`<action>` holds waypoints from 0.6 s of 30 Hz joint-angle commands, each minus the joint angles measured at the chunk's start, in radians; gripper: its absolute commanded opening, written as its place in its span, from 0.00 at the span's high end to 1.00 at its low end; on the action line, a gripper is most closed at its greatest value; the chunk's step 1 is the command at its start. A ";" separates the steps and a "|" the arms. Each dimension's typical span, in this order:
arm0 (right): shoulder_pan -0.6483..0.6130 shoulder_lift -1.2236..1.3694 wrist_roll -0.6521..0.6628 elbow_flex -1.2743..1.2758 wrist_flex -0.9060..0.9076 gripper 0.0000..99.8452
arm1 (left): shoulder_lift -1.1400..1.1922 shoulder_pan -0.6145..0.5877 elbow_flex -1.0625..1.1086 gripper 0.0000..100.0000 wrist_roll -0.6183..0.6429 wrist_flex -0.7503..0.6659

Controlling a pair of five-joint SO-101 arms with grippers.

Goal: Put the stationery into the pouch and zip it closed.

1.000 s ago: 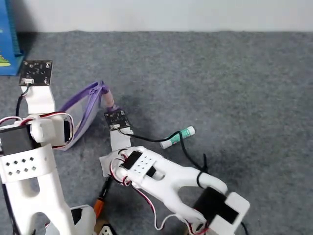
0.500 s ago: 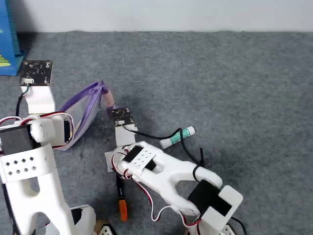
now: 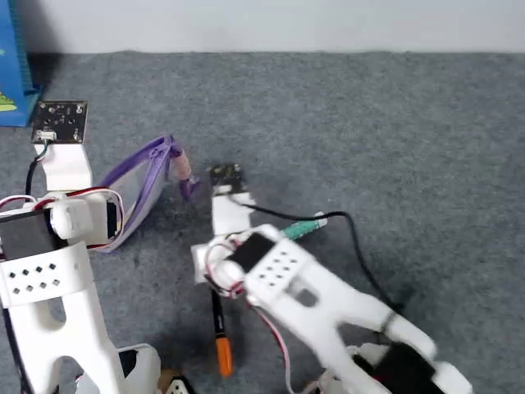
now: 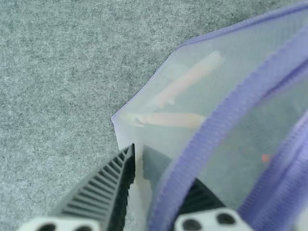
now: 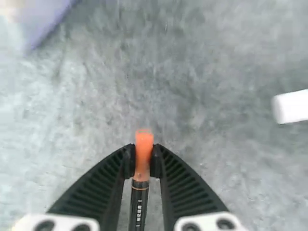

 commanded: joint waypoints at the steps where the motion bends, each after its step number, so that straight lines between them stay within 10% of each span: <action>1: 0.053 -0.208 0.017 -0.034 0.053 0.99 | 0.003 -0.003 -0.024 0.99 0.012 -0.009; 18: 0.133 -0.754 0.275 0.068 -0.369 0.99 | 0.003 -0.002 -0.025 0.99 0.012 -0.009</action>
